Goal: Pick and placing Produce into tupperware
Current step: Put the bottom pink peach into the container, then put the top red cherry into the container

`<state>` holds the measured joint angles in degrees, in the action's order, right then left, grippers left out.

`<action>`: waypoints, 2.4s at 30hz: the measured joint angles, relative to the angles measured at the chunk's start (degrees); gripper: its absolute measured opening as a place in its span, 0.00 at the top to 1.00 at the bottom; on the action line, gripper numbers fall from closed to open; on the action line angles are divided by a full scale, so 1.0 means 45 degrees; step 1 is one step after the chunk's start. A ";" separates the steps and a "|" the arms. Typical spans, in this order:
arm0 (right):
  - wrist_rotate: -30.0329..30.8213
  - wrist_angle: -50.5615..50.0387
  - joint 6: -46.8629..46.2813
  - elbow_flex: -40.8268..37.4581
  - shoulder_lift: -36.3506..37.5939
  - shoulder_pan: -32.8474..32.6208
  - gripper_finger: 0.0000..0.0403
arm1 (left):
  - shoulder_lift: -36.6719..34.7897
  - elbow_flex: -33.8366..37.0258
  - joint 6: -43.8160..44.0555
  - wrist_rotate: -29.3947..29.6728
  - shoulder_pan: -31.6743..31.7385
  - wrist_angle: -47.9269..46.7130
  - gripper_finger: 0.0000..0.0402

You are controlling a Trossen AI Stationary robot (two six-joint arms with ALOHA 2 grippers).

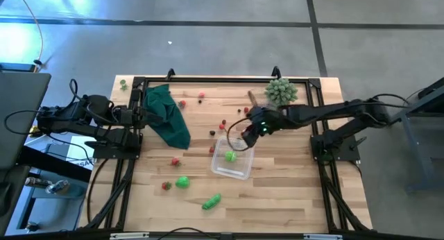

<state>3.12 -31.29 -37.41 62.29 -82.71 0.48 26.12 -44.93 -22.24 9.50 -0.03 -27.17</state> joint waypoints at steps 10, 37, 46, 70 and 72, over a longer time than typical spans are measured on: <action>-0.0056 -0.3112 0.0146 0.3191 -0.3950 -0.1111 0.65 | 0.0003 0.0000 0.0000 0.0000 0.0004 0.0002 1.00; -0.0940 -0.3311 -0.1238 0.3883 -0.6194 -0.1725 0.65 | -0.0002 0.0000 0.0000 0.0000 0.0005 -0.0002 1.00; -0.0916 -0.3160 -0.1266 0.3883 -0.6194 -0.1725 0.65 | 0.0002 0.0000 0.0000 0.0000 0.0005 0.0003 1.00; -0.0264 -0.3303 -0.2356 0.3878 -0.4538 -0.1200 0.49 | -0.0001 0.0000 0.0000 0.0000 0.0000 0.0003 1.00; 0.0208 -0.3324 -0.2710 0.3878 -0.3812 -0.0867 0.49 | -0.0001 0.0000 0.0000 0.0000 0.0000 0.0003 1.00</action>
<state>4.06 -46.25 -49.61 79.75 -99.86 -3.43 26.11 -44.93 -22.24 9.50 -0.03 -27.16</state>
